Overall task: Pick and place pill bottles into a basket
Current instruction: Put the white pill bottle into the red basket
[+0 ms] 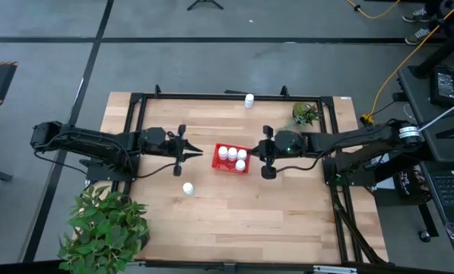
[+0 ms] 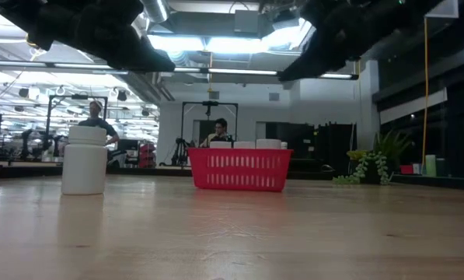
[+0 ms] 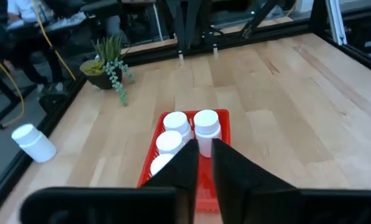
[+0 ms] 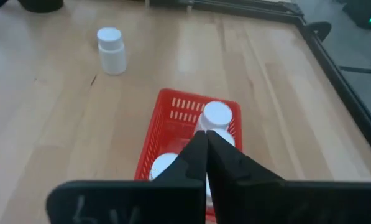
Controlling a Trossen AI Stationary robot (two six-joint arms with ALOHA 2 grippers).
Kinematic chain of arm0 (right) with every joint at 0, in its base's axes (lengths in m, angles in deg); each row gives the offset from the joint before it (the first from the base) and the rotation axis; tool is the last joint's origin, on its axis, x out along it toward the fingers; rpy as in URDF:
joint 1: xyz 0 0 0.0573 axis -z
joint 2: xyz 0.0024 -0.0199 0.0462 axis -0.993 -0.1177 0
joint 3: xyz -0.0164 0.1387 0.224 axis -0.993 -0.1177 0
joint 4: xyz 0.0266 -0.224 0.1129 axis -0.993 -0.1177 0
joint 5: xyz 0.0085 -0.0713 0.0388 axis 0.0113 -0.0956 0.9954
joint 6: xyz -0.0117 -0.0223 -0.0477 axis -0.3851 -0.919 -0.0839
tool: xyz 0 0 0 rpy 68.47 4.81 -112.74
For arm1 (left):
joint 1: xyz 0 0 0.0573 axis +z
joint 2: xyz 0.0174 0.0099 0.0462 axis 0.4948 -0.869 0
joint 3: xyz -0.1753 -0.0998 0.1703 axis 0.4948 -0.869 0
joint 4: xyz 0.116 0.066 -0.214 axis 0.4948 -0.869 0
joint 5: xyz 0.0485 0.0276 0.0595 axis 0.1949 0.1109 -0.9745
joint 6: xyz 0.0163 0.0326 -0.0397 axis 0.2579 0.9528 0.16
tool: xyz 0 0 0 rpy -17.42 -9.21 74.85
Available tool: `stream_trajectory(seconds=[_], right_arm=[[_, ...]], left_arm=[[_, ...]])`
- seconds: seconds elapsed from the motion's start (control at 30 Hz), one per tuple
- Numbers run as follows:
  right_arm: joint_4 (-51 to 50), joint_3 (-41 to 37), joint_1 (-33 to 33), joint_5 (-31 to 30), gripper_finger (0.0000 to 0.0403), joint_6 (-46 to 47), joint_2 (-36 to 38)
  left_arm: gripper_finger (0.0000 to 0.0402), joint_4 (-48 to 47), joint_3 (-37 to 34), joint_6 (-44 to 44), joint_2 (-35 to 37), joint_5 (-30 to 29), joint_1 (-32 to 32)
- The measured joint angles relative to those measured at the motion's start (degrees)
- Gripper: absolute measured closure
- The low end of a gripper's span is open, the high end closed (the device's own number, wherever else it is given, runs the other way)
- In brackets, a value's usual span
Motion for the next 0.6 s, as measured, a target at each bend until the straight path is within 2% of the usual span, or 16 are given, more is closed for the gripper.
stream_trajectory(seconds=[0.2, 0.4, 0.5, 0.6], right_arm=[[8.86, -5.52, 0.44, -0.04, 0.0384, -0.09, -0.03], [10.84, -6.17, 2.25, -0.15, 0.0393, -1.4, -0.03], [12.18, -6.21, 3.41, -0.17, 0.0399, -1.53, -0.03], [13.07, -6.23, 3.51, -0.12, 0.0397, -1.65, -0.03]], left_arm=[[0.0283, -0.03, 0.0, 1.69, 0.01, 0.39, 0.0], [0.0198, -0.1, 0.0, -0.22, 0.0, 0.52, -0.19], [0.017, -0.23, 0.0, -1.31, 0.0, 0.83, -0.77], [0.0159, -0.8, 0.0, -3.04, 0.01, 1.01, -1.67]])
